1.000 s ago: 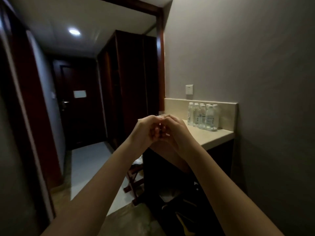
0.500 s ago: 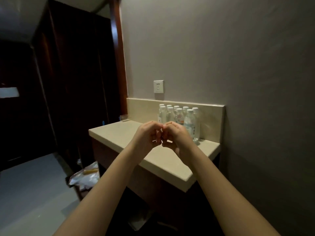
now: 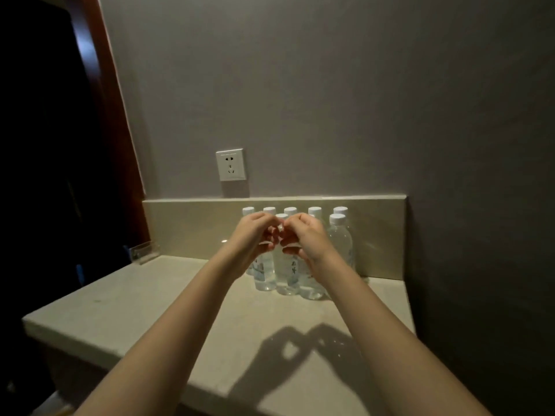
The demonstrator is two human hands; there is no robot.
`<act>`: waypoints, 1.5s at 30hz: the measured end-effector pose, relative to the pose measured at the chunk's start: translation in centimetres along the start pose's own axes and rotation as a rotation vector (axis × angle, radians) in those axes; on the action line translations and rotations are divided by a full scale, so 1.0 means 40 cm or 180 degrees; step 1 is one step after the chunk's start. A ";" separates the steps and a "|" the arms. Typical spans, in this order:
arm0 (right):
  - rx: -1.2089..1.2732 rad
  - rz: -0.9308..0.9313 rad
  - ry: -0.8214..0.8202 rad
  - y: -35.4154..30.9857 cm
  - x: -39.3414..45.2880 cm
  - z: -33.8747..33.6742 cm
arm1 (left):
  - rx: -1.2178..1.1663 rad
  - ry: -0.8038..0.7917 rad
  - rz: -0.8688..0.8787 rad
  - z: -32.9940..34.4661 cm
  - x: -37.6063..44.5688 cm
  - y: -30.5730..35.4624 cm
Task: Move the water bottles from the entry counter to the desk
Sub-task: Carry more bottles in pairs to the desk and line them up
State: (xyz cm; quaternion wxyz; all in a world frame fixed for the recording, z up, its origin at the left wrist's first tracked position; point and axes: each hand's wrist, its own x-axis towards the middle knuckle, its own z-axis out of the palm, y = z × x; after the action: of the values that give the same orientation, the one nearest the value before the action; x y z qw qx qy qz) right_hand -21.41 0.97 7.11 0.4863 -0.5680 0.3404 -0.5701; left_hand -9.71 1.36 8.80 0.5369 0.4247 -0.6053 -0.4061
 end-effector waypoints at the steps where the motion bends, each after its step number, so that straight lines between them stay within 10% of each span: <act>1: -0.0048 -0.0003 0.0105 0.010 0.032 0.008 | 0.0102 0.0082 0.0036 -0.019 0.034 -0.009; 10: -0.1662 -0.0543 0.0941 0.085 0.226 0.043 | 0.0330 0.0660 0.0185 -0.139 0.260 -0.111; 20: -0.2788 -0.0412 0.0765 0.149 0.299 0.074 | 0.0241 0.0139 -0.0124 -0.142 0.323 -0.211; 45: -0.2603 0.0036 0.0600 0.255 0.208 0.062 | -0.0106 -0.0872 -0.0274 -0.202 0.258 -0.352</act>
State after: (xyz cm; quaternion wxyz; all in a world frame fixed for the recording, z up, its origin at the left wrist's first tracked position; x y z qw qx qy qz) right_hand -16.31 -9.48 0.48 0.1906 -0.6577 0.5848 -0.4349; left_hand -1.22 -13.07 -0.63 0.4384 0.3819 -0.6474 -0.4929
